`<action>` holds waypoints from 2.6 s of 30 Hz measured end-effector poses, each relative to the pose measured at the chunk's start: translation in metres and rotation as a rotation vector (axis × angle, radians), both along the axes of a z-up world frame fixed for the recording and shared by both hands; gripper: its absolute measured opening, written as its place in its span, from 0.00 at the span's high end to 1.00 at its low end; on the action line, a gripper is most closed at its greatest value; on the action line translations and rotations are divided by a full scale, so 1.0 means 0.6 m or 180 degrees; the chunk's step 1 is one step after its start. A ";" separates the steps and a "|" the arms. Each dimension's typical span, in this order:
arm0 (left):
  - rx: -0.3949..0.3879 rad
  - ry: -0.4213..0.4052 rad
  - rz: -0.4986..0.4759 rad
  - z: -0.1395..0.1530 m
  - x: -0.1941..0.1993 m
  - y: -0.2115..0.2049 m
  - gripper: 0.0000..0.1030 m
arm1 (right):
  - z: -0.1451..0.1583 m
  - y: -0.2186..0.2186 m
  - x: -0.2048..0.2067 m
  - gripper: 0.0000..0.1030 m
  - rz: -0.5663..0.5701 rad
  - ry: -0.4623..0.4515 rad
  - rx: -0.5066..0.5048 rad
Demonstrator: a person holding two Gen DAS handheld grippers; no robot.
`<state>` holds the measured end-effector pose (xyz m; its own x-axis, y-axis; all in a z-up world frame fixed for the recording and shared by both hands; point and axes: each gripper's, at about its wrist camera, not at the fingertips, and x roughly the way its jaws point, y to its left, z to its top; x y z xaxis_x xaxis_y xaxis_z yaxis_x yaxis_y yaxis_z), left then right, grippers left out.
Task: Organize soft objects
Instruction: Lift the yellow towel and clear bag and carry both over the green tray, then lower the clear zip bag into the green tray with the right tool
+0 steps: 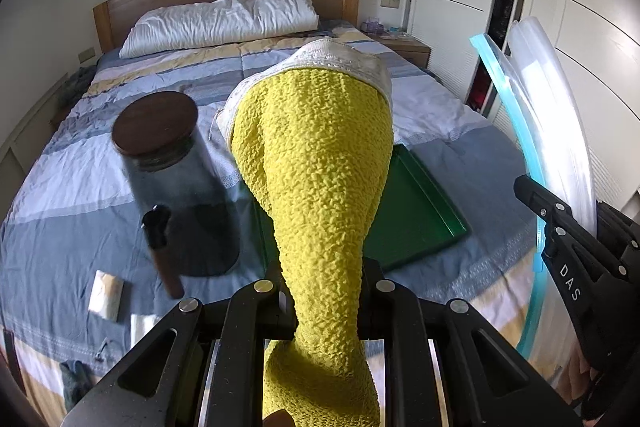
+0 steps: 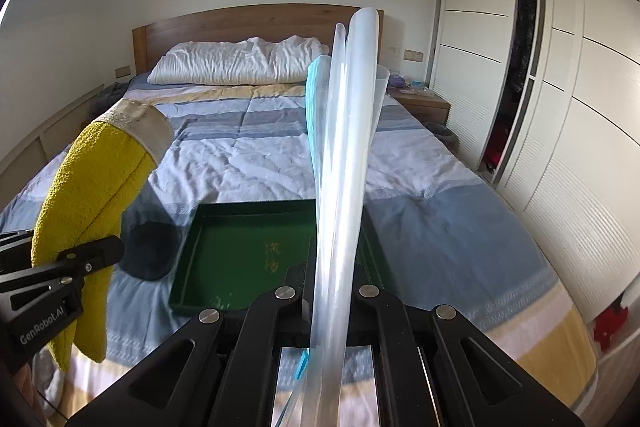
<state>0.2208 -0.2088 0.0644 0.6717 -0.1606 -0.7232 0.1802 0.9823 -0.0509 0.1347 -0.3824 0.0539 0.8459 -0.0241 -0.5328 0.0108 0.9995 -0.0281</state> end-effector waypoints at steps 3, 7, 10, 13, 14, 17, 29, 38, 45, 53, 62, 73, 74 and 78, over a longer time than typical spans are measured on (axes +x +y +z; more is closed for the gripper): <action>-0.0010 -0.0007 0.0043 -0.011 0.026 -0.009 0.86 | -0.013 0.000 0.047 0.97 0.0014 0.0008 -0.0032; -0.0013 -0.0030 0.0109 -0.024 0.050 -0.011 0.86 | -0.031 -0.007 0.102 0.97 0.0033 -0.0013 -0.0061; -0.0013 -0.0014 0.0174 -0.039 0.069 -0.012 0.86 | -0.044 -0.010 0.138 0.97 0.0035 -0.0033 -0.0067; 0.0027 -0.0008 0.0225 -0.052 0.088 -0.017 0.86 | -0.060 -0.009 0.179 0.97 0.0041 -0.0029 -0.0083; 0.0055 -0.0017 0.0258 -0.058 0.095 -0.018 0.86 | -0.066 -0.010 0.189 0.97 0.0046 -0.0023 -0.0088; 0.0043 0.0019 0.0318 -0.073 0.115 -0.021 0.86 | -0.085 -0.009 0.223 0.97 0.0076 0.0009 -0.0116; 0.0030 0.0367 0.0525 -0.149 0.180 -0.019 0.86 | -0.151 -0.009 0.343 0.97 0.0133 0.0288 -0.0194; 0.0058 0.0457 0.0590 -0.166 0.208 -0.018 0.86 | -0.170 -0.021 0.357 0.97 0.0229 0.0436 -0.0068; 0.0076 0.0599 0.0656 -0.182 0.226 -0.019 0.86 | -0.191 -0.033 0.369 0.97 0.0381 0.0588 0.0030; 0.0066 0.0741 0.0698 -0.199 0.240 -0.017 0.86 | -0.211 -0.054 0.400 0.97 0.0279 0.0750 0.0047; 0.0027 0.0755 0.0673 -0.200 0.244 -0.018 0.86 | -0.227 -0.045 0.425 0.97 0.0292 0.0865 -0.0039; 0.0019 0.0731 0.0661 -0.200 0.244 -0.020 0.86 | -0.236 -0.032 0.453 0.97 0.0290 0.0943 -0.0144; 0.0020 0.0732 0.0661 -0.200 0.244 -0.019 0.86 | -0.233 -0.030 0.456 0.97 0.0303 0.0926 -0.0145; 0.0011 0.0722 0.0673 -0.198 0.244 -0.016 0.86 | -0.222 -0.029 0.461 0.97 0.0316 0.0889 -0.0145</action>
